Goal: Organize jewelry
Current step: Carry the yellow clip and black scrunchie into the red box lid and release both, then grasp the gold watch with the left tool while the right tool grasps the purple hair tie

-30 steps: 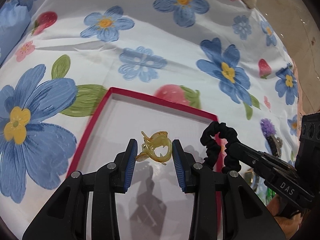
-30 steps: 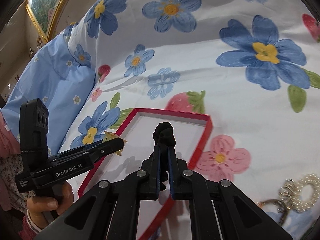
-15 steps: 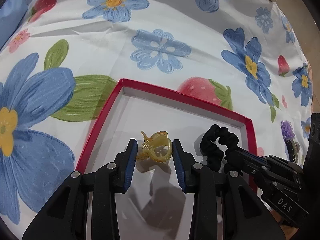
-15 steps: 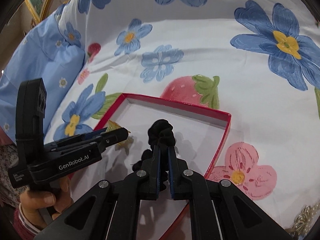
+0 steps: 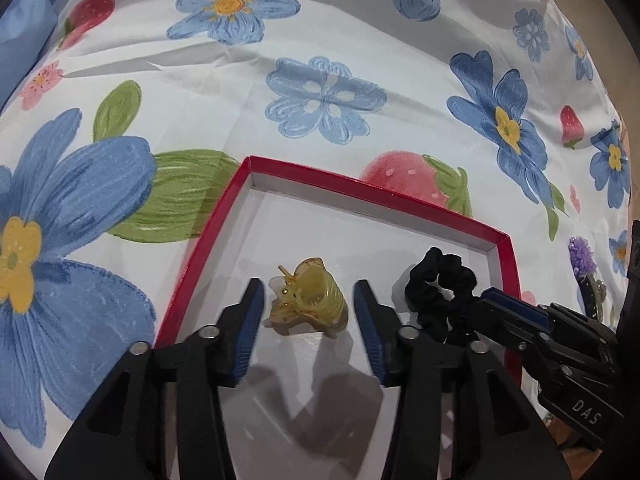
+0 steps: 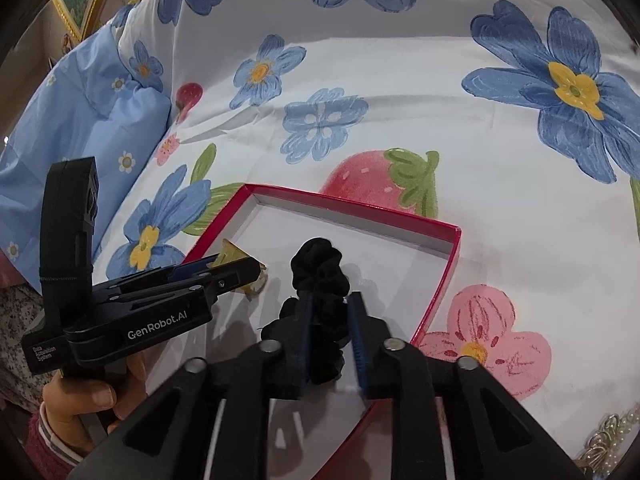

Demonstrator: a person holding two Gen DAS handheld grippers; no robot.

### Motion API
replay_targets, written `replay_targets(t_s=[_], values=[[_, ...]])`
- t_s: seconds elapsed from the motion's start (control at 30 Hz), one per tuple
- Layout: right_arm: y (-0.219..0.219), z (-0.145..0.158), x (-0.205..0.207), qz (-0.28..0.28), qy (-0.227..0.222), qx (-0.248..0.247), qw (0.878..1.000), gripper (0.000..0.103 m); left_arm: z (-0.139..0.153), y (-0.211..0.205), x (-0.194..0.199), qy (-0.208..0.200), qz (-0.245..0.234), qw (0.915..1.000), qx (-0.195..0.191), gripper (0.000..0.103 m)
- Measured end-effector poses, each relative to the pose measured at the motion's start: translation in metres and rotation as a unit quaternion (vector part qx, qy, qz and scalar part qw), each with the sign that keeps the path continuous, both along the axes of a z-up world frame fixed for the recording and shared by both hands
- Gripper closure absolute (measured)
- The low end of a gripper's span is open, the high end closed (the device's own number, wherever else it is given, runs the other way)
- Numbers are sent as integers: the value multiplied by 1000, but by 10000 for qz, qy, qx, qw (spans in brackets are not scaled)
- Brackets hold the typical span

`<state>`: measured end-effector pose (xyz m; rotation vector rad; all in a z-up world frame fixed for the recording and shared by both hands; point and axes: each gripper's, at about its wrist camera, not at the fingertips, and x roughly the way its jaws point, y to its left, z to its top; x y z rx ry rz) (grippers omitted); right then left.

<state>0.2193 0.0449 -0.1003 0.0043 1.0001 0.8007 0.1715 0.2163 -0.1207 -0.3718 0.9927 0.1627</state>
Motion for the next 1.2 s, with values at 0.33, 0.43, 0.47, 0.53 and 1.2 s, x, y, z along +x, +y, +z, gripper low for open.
replay_targets(t_s=[0.33,0.43,0.47,0.53,1.2], values=[[-29,26,-17,-186,-114,264,9994,70,29,-5,-27,-258,100,9996,-17,45],[-45,32,-28,-271,-130,372,9989,67,41,-14,-43,-384,67,9992,-66,43],[-51,34,-31,-303,-131,398,9987,67,45,-18,-48,-418,51,9991,-83,42],[-65,37,-39,-385,-126,442,9982,64,52,-25,-57,-465,57,9988,-119,40],[-227,61,-108,-1531,-382,586,9857,57,74,-153,-91,-551,-1035,9912,-622,36]])
